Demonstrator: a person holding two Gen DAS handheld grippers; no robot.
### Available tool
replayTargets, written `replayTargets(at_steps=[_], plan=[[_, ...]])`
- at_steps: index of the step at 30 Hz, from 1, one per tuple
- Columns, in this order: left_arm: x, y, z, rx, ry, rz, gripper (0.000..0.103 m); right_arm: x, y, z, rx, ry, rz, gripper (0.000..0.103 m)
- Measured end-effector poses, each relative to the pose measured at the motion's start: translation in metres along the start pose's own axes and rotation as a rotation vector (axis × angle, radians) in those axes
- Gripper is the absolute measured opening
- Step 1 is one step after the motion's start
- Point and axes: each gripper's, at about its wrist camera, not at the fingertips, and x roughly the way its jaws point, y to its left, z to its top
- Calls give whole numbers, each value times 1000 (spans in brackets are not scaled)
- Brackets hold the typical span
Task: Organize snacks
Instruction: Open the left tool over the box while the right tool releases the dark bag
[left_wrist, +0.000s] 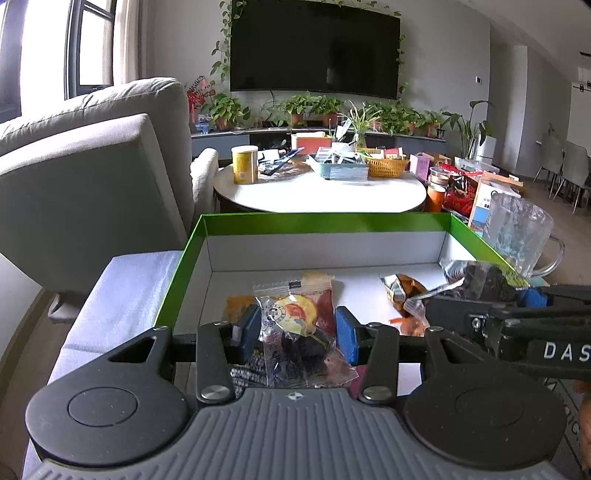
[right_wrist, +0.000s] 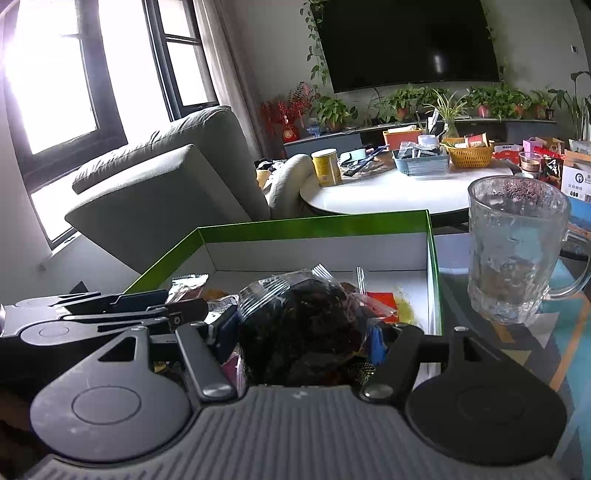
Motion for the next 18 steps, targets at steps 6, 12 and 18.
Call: replayTargets(at_steps=[6, 12, 18], plan=[[-3, -6, -10, 31, 23, 3, 47, 1, 4, -2, -22, 2, -17, 58], [-12, -6, -12, 29, 12, 12, 52, -1, 12, -9, -79, 7, -46, 57], [-26, -1, -16, -1, 4, 13, 55, -8, 17, -18, -109, -2, -59, 58]])
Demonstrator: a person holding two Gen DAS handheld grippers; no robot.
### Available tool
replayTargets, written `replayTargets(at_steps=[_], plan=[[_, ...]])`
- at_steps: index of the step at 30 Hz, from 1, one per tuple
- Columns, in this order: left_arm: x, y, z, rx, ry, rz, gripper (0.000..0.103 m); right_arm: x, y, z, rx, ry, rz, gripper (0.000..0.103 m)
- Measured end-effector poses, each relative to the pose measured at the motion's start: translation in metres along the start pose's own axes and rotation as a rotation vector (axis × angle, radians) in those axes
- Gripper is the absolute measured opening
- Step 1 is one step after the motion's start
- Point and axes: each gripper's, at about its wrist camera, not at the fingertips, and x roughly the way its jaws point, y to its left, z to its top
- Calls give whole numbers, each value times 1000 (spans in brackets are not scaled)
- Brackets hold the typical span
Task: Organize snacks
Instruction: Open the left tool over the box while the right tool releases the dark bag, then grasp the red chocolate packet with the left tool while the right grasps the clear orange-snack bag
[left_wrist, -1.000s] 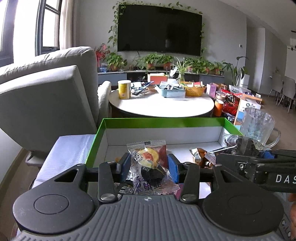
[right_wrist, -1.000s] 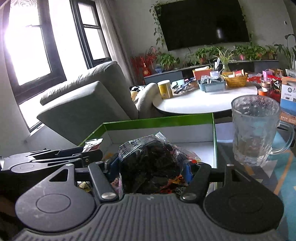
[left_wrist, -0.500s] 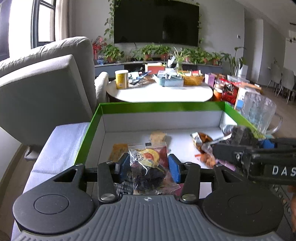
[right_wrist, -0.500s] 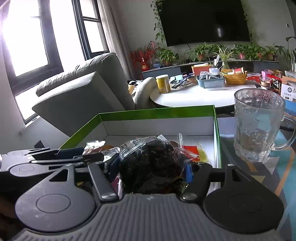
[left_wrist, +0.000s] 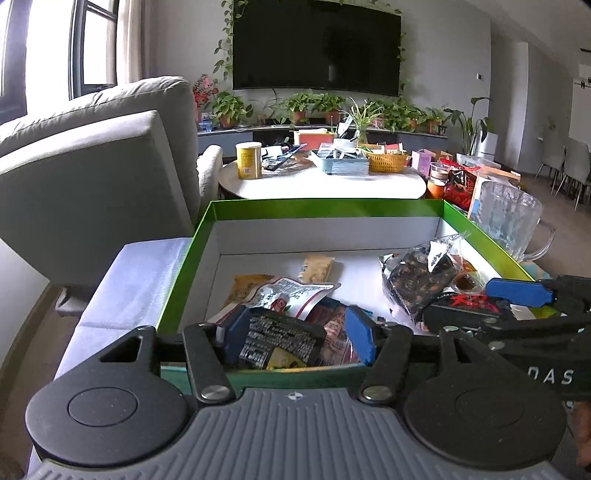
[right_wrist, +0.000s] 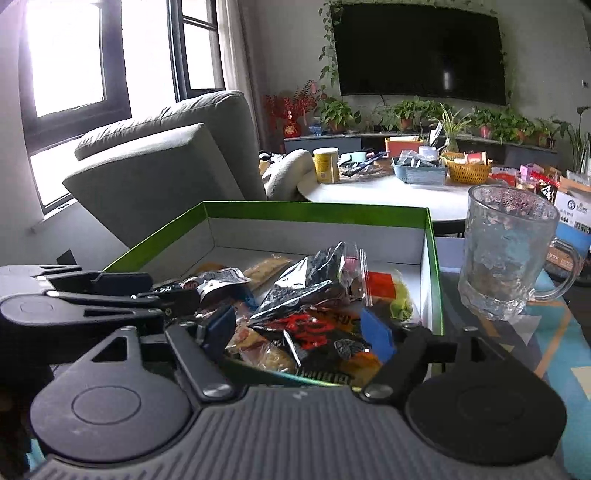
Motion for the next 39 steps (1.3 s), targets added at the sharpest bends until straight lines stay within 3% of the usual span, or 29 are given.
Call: replayTargets(at_steps=[12, 18, 26, 30, 34, 39], plan=[[-48, 10, -13, -43, -64, 9, 55, -30, -4, -8, 39, -44, -15, 58], [-71, 15, -39, -83, -3, -38, 55, -62, -4, -24, -64, -94, -29, 58], [-83, 5, -70, -4, 40, -143, 55, -78, -17, -55, -35, 0, -27, 58], [-81, 4, -75, -13, 64, -154, 55, -80, -21, -64, 7, 45, 1, 58], [-80, 0, -79, 13, 78, -189, 55, -82, -11, -67, -8, 51, 80, 58], [-74, -5, -85, 50, 99, -206, 56, -74, 9, -66, -55, 62, 112, 58]])
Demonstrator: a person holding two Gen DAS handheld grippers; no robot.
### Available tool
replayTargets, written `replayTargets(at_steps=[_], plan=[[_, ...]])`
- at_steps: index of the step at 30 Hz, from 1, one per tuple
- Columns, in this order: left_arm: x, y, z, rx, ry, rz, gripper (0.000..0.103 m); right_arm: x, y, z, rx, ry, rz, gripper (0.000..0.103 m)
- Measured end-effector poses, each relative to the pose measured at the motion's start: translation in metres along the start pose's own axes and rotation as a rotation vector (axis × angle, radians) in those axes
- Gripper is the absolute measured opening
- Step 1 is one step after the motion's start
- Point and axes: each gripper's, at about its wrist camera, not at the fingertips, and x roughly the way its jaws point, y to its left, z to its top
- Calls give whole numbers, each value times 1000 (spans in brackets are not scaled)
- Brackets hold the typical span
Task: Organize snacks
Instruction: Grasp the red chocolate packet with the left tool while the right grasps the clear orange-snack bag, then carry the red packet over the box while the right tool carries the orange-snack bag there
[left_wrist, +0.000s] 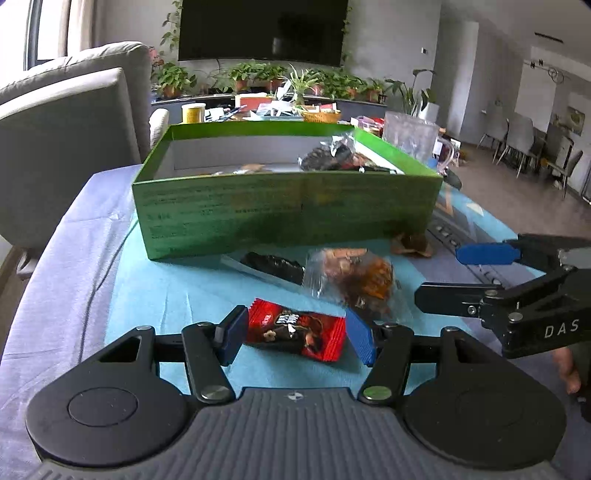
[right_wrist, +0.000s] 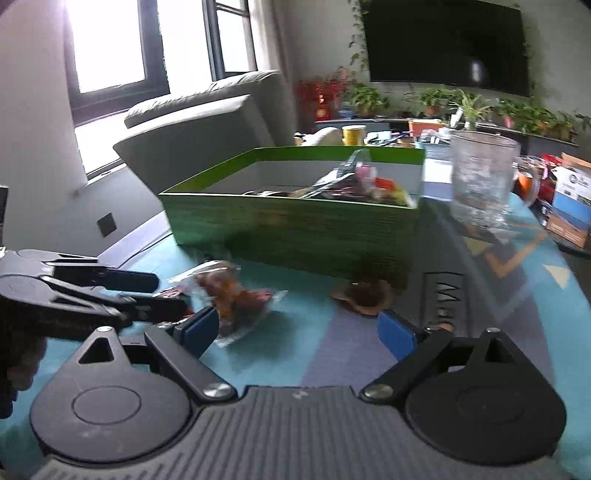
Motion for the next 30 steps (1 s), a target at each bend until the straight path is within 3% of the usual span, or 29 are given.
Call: replayTargets(at_steps=[7, 13, 14, 17, 18, 30], plan=[[2, -1, -4, 37, 0, 0, 61, 4, 3, -2, -6, 20, 6, 58], [2, 4, -3, 9, -6, -29, 61, 6, 5, 0, 21, 22, 20, 58], [2, 4, -3, 10, -5, -29, 60, 7, 6, 1, 24, 21, 27, 58], [0, 2, -2, 32, 0, -29, 37, 8, 10, 3, 32, 24, 46, 58], [-2, 3, -1, 13, -5, -37, 34, 8, 12, 4, 31, 25, 49, 58], [-33, 20, 0, -63, -87, 26, 29, 23, 23, 14, 69, 34, 76, 58]])
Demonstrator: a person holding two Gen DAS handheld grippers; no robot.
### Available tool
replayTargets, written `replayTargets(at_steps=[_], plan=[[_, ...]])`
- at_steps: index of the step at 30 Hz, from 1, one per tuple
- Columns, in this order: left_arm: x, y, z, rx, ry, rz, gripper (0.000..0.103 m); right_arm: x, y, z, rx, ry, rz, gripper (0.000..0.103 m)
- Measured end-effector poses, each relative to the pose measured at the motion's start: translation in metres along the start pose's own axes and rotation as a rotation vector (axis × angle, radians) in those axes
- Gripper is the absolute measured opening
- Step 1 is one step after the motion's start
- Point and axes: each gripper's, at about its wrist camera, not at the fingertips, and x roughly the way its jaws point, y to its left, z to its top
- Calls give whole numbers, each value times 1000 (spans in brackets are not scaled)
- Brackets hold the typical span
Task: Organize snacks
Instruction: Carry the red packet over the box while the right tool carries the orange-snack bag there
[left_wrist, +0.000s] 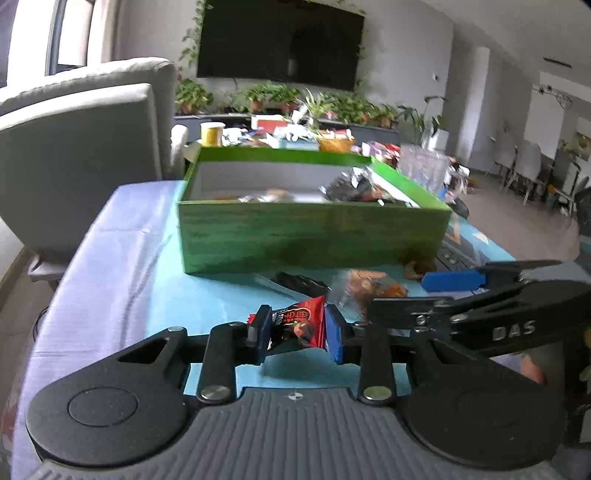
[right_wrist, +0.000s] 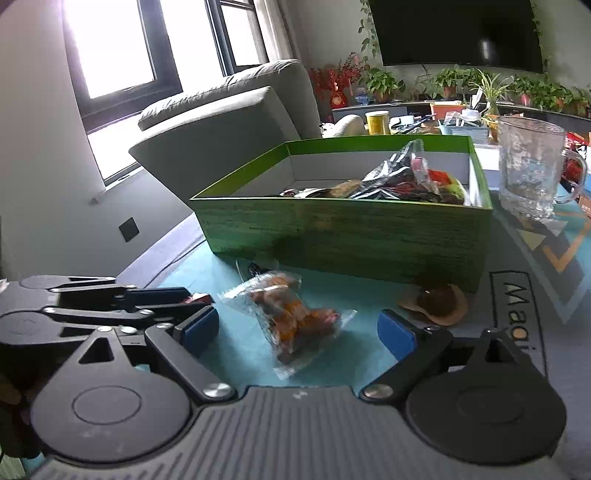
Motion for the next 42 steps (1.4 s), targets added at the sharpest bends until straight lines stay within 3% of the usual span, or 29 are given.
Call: replayTargets(at_steps=[20, 24, 29, 35, 42], plan=[[-9, 9, -8, -22, 31, -12, 29, 25, 12, 5, -45, 54, -33, 58], [-11, 7, -7, -19, 25, -20, 29, 13, 4, 5, -32, 27, -12, 58], [-10, 1, -6, -7, 26, -33, 29, -1, -7, 1, -54, 30, -61, 58], [-16, -4, 0, 10, -9, -35, 29, -27, -25, -3, 26, 5, -60, 58], [-15, -11, 11, 33, -42, -38, 29, -35, -22, 5, 34, -49, -56, 58]])
